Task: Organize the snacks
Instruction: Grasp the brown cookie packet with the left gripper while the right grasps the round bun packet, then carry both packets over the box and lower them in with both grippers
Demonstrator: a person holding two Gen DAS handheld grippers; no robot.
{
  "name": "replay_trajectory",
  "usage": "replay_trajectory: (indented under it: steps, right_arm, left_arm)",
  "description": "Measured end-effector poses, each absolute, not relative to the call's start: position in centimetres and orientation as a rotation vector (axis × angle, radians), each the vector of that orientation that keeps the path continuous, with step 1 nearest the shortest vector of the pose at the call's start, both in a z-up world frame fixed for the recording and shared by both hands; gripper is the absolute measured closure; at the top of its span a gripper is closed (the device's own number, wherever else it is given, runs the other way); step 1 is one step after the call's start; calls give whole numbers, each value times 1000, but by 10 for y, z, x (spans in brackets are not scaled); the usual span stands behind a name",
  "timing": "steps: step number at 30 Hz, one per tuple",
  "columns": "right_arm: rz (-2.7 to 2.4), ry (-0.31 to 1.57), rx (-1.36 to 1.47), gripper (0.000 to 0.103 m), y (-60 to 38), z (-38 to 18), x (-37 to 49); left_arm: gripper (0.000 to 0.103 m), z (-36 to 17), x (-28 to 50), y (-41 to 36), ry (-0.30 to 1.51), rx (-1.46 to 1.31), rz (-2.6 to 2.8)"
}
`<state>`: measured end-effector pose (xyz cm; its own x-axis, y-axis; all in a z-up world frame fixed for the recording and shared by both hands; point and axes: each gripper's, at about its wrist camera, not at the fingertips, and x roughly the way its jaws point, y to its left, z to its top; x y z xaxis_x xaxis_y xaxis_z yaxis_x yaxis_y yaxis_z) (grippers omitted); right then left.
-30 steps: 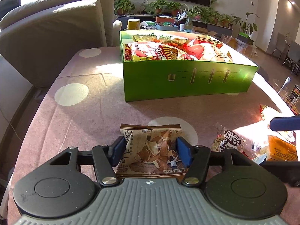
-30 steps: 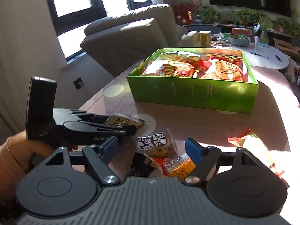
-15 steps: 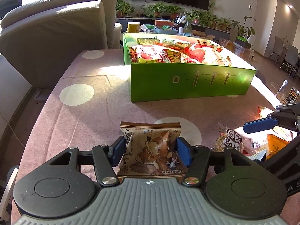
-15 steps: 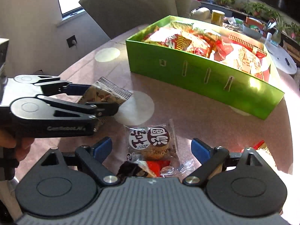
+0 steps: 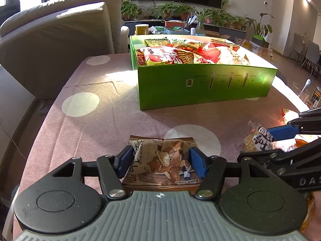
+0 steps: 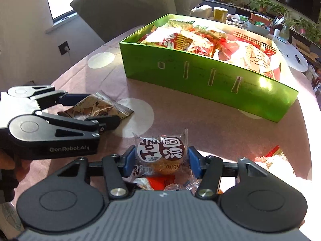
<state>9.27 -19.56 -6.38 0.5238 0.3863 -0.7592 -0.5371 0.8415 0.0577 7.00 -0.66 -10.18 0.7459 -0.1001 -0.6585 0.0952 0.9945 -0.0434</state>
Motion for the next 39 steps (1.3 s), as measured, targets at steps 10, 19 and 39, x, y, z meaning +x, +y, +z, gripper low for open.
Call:
replay_trajectory:
  steps: [10,19,39]
  right_arm:
    - [513,720,-45,33,-218,-30,80]
    - [504,634,18,33,-233,-14,75]
    - [502,603,69,33,-247,-11,88]
  left_arm:
    - [54,-80,55,-3,653,-29,-114]
    - [57,-62,46,-11,601,-21,-135]
    - [57,-36,44,-27,526,7,-181]
